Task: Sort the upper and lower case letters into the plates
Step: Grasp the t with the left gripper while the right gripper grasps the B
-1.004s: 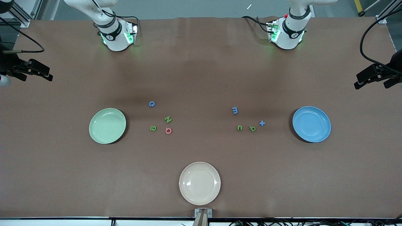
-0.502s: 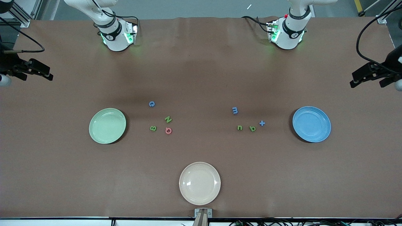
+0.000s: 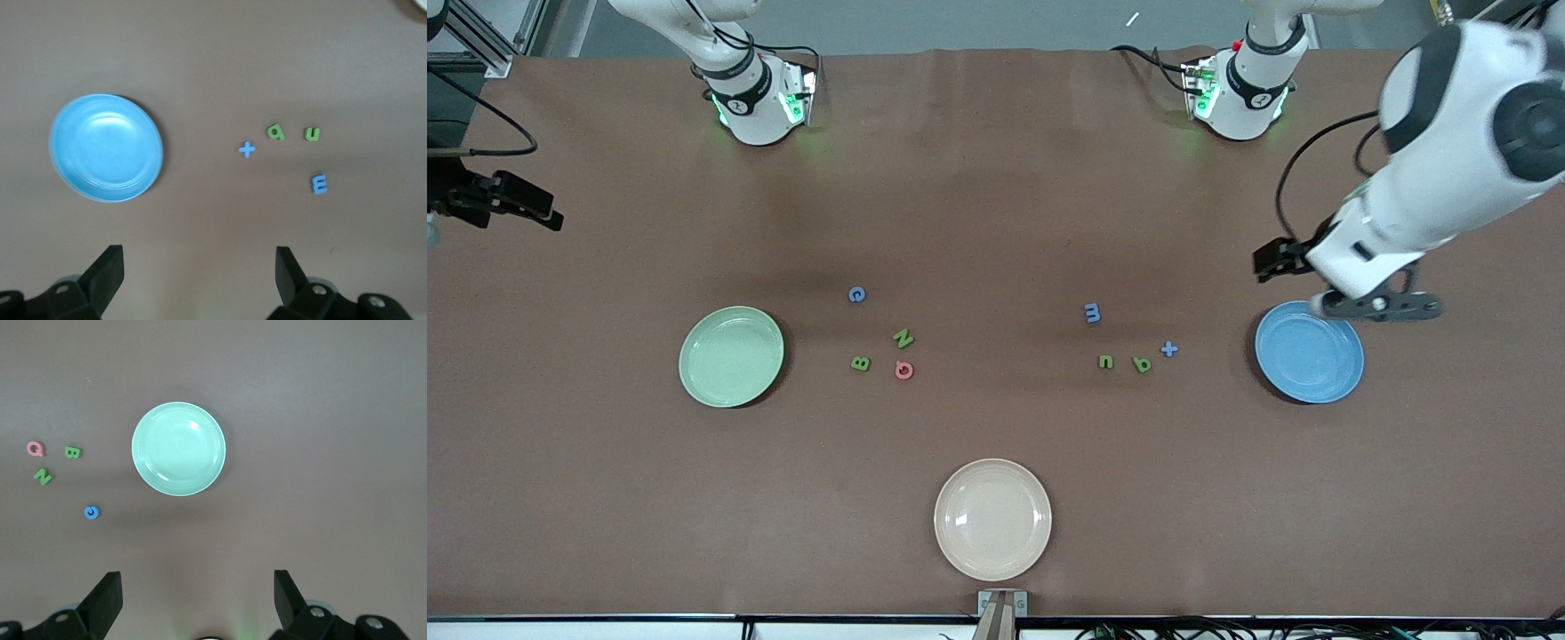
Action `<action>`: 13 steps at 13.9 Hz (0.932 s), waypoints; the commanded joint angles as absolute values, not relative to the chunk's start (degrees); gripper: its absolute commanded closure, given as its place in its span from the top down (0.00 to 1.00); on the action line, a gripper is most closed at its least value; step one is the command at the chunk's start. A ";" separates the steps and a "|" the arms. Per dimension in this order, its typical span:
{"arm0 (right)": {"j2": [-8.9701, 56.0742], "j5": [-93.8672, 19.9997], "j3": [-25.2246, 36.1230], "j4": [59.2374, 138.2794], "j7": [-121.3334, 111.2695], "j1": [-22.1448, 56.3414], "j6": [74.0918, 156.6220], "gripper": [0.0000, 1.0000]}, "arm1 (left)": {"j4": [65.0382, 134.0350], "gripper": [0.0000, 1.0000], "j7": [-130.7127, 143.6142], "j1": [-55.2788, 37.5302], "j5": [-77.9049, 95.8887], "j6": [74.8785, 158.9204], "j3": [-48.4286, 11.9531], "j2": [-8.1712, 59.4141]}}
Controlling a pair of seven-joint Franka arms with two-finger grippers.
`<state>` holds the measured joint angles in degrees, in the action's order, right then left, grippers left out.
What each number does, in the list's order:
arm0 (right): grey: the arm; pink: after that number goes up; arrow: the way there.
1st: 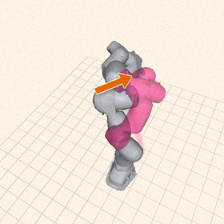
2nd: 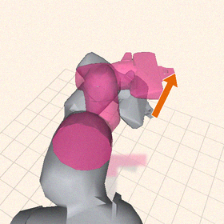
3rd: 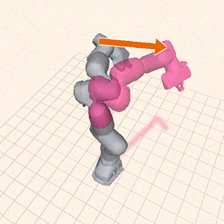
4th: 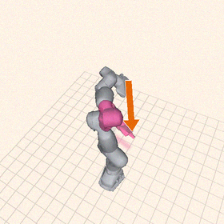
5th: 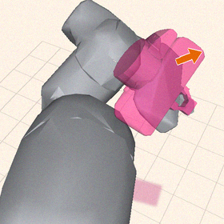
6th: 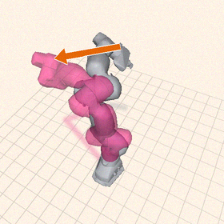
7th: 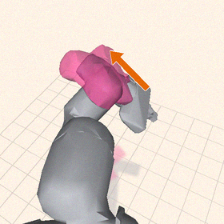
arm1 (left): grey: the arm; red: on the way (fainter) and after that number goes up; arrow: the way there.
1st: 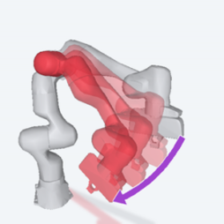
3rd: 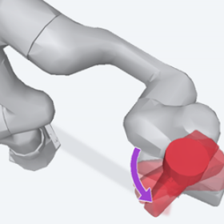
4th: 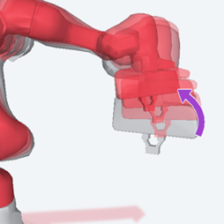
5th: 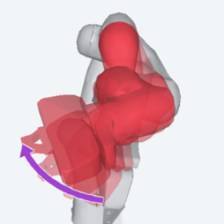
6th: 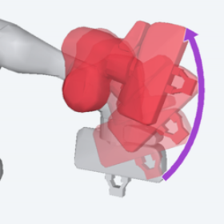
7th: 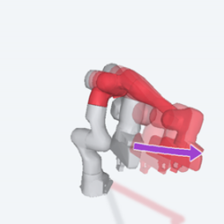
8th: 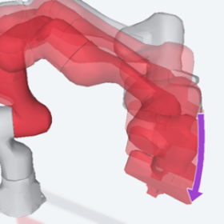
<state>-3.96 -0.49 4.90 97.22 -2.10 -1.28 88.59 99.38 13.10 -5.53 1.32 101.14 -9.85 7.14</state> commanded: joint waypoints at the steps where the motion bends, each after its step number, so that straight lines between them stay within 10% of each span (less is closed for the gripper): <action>1: -2.82 -0.17 4.39 96.42 -2.55 -2.90 89.90 1.00 | 109.04 1.00 16.60 -5.27 1.76 111.41 -11.95 5.54; 13: 9.66 -1.75 3.96 97.11 6.57 2.53 96.93 1.00 | 112.85 1.00 24.79 -7.47 -7.64 133.23 -14.50 25.65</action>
<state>9.10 -1.16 4.20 97.08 0.89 -0.63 95.87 113.36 23.84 -7.66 -5.71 131.17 -14.40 23.82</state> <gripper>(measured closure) 0.000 0.000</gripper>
